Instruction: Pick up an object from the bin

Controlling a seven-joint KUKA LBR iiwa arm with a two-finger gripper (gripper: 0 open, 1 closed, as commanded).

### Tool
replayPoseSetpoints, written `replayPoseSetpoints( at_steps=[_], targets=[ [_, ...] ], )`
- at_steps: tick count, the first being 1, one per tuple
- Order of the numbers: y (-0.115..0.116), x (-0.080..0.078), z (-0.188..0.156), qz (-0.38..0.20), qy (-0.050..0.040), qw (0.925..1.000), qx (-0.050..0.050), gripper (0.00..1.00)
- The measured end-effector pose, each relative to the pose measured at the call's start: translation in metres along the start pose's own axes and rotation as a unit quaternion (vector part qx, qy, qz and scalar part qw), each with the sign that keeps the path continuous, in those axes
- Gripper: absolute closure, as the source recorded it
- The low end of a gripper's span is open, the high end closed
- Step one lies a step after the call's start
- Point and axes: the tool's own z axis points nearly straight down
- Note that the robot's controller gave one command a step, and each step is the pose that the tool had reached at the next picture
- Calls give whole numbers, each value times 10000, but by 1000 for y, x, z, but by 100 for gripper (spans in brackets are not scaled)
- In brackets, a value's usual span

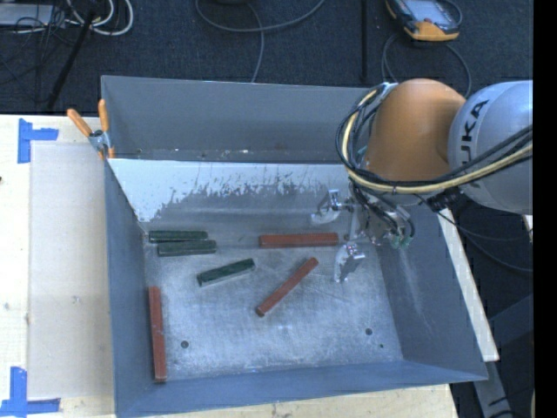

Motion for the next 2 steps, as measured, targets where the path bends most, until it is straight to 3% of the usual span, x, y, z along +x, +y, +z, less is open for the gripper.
replayPoseSetpoints(
  at_steps=[1, 2],
  targets=[
    [15, -15, 83, -852, -113, 9963, 17, 100],
    [15, -15, 83, -851, -113, 9963, 17, 100]
  ],
)
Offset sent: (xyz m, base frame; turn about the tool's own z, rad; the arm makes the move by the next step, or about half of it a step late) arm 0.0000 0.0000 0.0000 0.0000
